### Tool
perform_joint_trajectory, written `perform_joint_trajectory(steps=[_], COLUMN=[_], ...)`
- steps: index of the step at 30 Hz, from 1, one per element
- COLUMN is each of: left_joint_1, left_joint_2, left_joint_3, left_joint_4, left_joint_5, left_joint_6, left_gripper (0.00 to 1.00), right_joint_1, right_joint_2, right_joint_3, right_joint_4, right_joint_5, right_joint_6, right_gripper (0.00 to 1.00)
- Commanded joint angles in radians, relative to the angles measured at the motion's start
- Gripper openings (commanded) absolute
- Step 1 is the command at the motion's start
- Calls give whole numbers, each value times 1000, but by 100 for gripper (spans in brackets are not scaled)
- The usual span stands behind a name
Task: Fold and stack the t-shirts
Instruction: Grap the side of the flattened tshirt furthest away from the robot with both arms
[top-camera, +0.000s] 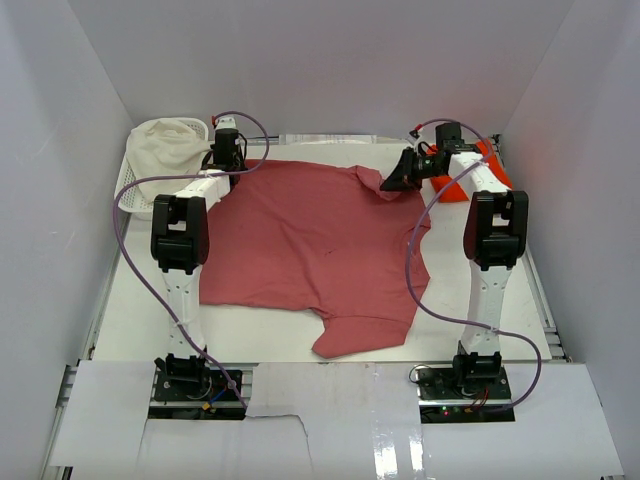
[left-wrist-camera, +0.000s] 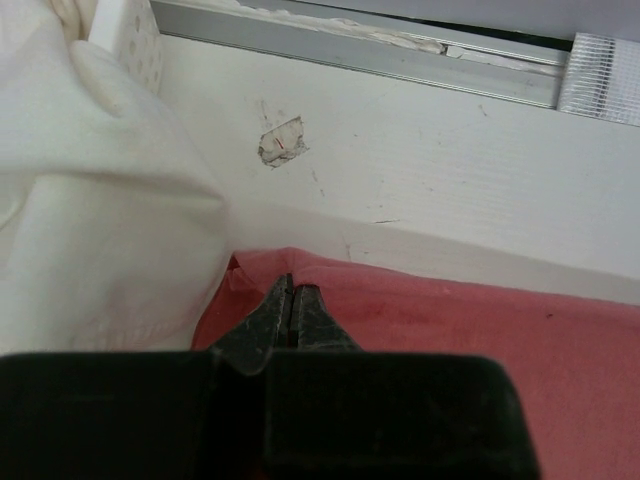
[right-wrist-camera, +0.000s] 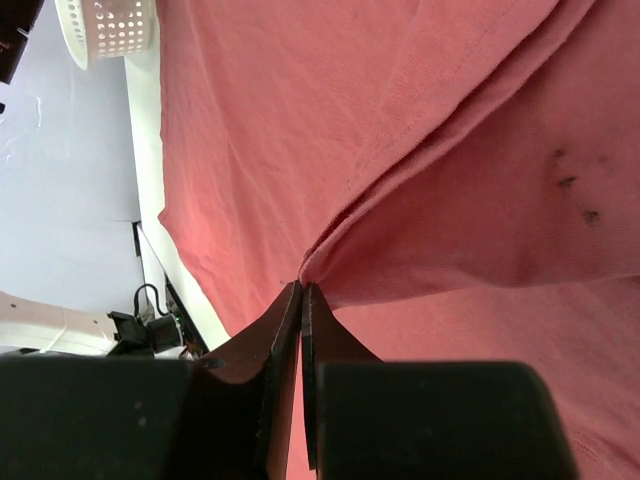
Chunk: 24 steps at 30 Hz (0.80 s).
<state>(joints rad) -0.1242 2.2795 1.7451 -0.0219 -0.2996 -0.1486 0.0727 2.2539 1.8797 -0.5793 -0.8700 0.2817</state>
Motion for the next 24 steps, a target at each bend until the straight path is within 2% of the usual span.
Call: perform_joint_trajectory(steps=[1, 14, 24], left_joint_1=[-5, -5, -3], left_joint_2=[-112, -141, -94], left_joint_3=[-15, -59, 19], left_joint_4=[31, 68, 54], left_joint_5=[-42, -116, -118], left_joint_6=[20, 32, 44], left_gripper=[0, 0, 0], right_joint_1=[-16, -51, -40], right_joint_2=[-70, -174, -293], right_joint_3=[-7, -89, -228], right_joint_4=[-8, -25, -13], right_joint_5=[-27, -4, 14], right_joint_6=[-38, -55, -76], right_gripper=[8, 8, 8])
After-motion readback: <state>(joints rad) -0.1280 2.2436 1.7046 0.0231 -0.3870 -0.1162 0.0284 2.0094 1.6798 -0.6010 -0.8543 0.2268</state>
